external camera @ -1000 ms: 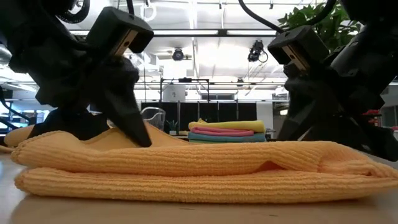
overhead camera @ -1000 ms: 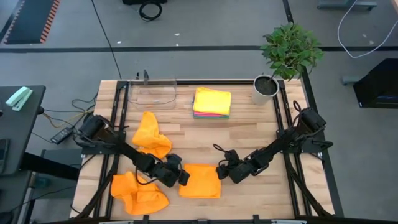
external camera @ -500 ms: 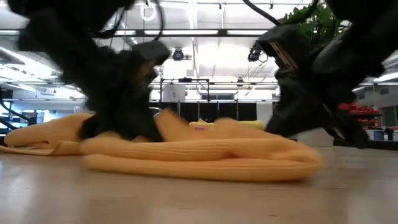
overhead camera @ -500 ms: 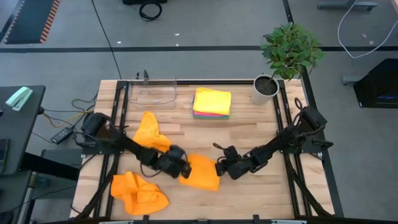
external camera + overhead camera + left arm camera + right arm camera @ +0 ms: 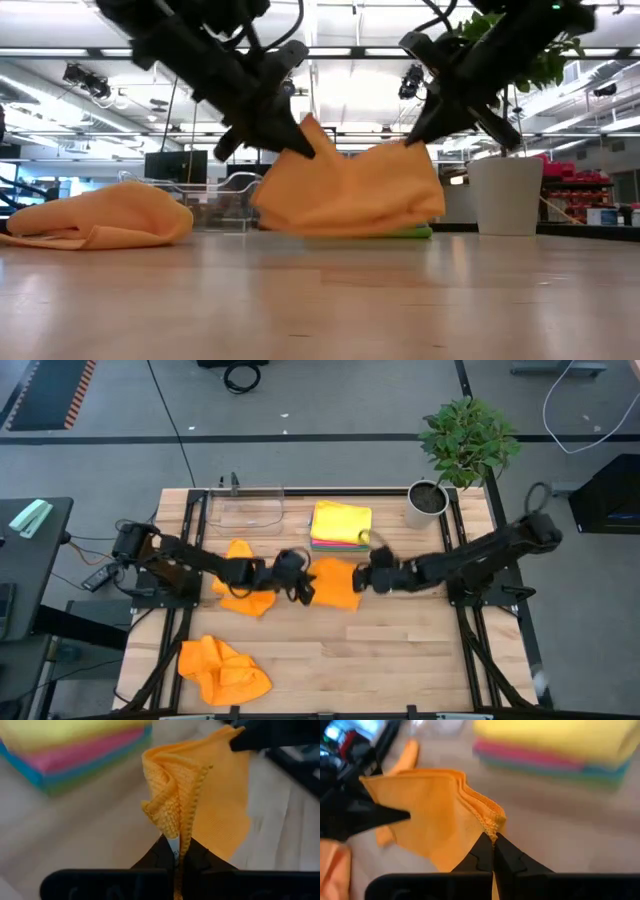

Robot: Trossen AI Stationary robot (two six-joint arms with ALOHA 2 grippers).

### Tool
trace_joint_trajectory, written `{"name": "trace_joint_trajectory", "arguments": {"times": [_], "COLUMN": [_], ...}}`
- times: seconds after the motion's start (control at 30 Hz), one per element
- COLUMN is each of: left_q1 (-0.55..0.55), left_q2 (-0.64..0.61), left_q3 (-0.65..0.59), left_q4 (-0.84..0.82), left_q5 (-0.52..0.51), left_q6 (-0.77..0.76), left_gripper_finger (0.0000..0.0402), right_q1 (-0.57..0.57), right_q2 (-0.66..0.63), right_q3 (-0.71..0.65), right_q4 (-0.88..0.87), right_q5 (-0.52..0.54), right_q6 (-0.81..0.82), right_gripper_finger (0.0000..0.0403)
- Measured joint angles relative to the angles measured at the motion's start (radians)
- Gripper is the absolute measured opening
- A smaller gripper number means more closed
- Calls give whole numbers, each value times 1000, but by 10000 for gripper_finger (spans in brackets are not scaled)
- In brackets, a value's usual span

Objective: Fold microfiber towels
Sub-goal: Stack the folded orange towel on the yellow towel

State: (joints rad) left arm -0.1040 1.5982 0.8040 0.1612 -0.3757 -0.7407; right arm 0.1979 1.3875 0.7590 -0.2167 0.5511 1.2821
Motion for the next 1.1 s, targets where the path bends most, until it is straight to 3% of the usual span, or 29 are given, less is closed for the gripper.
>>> {"name": "trace_joint_trajectory", "arguments": {"times": [0.2,0.37,0.57,0.8,1.1], "left_q1": [166,311,440,487,545], "left_q2": [-23,0,141,268,268], "left_q3": [85,233,406,519,546], "left_q4": [-12,-113,-227,-322,-404], "left_q5": [78,108,230,272,255], "left_q6": [132,217,220,185,176], "left_gripper_finger": [10,12,10,16,20], "right_q1": [-219,-451,-684,-831,-883], "right_q2": [-165,-223,-196,-109,45], "right_q3": [1,1,1,1,1], "right_q4": [-57,-60,-26,49,215], "right_q5": [-44,-191,-393,-514,-613], "right_q6": [-217,-381,-545,-660,-722], "right_gripper_finger": [3,3,3,3,3]}}
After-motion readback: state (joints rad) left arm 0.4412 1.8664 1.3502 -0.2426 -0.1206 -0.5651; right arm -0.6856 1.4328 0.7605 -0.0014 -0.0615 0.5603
